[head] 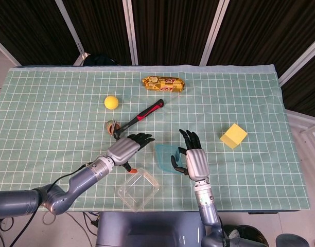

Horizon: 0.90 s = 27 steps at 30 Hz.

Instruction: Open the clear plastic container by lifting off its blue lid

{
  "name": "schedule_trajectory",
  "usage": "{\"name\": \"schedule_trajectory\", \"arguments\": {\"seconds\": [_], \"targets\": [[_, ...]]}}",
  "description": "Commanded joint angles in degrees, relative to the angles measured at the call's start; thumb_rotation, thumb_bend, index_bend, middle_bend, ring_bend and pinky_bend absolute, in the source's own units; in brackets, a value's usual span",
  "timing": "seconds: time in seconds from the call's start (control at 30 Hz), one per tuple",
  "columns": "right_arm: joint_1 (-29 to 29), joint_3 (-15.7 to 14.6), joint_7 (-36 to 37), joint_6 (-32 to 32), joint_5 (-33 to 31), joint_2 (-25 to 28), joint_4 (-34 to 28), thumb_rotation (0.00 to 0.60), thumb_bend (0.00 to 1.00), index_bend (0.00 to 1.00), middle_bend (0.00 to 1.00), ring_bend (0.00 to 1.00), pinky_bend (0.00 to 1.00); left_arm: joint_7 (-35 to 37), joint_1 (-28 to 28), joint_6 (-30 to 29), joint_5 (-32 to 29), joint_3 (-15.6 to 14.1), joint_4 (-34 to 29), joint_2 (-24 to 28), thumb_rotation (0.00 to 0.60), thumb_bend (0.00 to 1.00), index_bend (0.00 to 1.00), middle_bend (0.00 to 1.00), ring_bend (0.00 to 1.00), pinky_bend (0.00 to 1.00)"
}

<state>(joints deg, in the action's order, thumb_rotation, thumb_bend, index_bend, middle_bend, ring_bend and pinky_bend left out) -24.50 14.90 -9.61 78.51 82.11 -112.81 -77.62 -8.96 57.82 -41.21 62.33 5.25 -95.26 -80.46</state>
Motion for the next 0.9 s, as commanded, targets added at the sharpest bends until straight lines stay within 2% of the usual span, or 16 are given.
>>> {"name": "schedule_trajectory", "arguments": {"seconds": [0.03,0.27,0.57,0.63,0.67,0.73,0.77,0.8,0.83,0.9], "targets": [[-0.29,0.37,-0.01,-0.06,-0.21,0.33,0.15,0.600,0.59,0.72,0.11,0.00,0.00,0.01,-0.10,-0.10,0.04,0.09,0.02,0.03,0.600,0.00,0.00,0.00,0.01,0.15],[-1.04,1.92,-0.14,-0.48,-1.47,1.37,0.37,0.600,0.59,0.72,0.11,0.00,0.00,-0.13,-0.58,-0.69,0.55,0.25,-0.35,0.84,0.600,0.00,0.00,0.00,0.01,0.15],[-1.35,5.13,-4.20,-2.77,-7.78,4.35,-0.62,0.600,0.59,0.72,0.11,0.00,0.00,0.41,-2.63,-2.96,1.76,0.30,-2.47,4.27,0.600,0.00,0.00,0.00,0.01,0.15],[-1.55,5.58,-5.96,-3.63,-9.35,5.37,-0.54,0.600,0.59,0.68,0.11,0.00,0.00,0.53,-3.34,-3.72,2.07,0.23,-3.18,5.41,0.600,0.00,0.00,0.00,0.01,0.15],[-1.72,5.70,-6.73,-4.06,-9.82,5.92,-0.31,0.600,0.59,0.61,0.09,0.00,0.00,0.62,-3.67,-4.09,2.21,0.24,-3.51,5.90,0.600,0.00,0.00,0.00,0.01,0.15],[-2.11,6.30,-8.98,-5.27,-11.62,7.13,0.21,0.600,0.56,0.38,0.04,0.00,0.00,0.84,-4.39,-4.93,2.51,0.26,-4.31,7.02,0.600,0.00,0.00,0.00,0.01,0.15],[-2.24,6.85,-10.33,-5.92,-13.15,7.68,-0.04,0.600,0.51,0.21,0.01,0.00,0.00,0.90,-4.79,-5.40,2.72,0.25,-4.82,7.68,0.600,0.00,0.00,0.00,0.01,0.15],[-2.38,7.46,-12.15,-6.49,-14.92,8.23,-0.48,0.600,0.46,0.08,0.00,0.00,0.00,0.96,-5.17,-5.83,2.92,0.23,-5.32,8.32,0.600,0.00,0.00,0.00,0.01,0.15],[-2.53,8.09,-14.71,-7.00,-16.96,8.98,-1.00,0.600,0.43,0.02,0.00,0.00,0.00,1.00,-5.56,-6.30,3.10,0.22,-5.84,8.96,0.600,0.00,0.00,0.00,0.01,0.15],[-2.81,9.49,-19.70,-7.17,-20.89,10.67,-3.10,0.600,0.38,0.00,0.00,0.00,0.00,1.28,-6.82,-7.84,3.65,0.15,-7.31,10.60,0.600,0.00,0.00,0.00,0.01,0.15]]}}
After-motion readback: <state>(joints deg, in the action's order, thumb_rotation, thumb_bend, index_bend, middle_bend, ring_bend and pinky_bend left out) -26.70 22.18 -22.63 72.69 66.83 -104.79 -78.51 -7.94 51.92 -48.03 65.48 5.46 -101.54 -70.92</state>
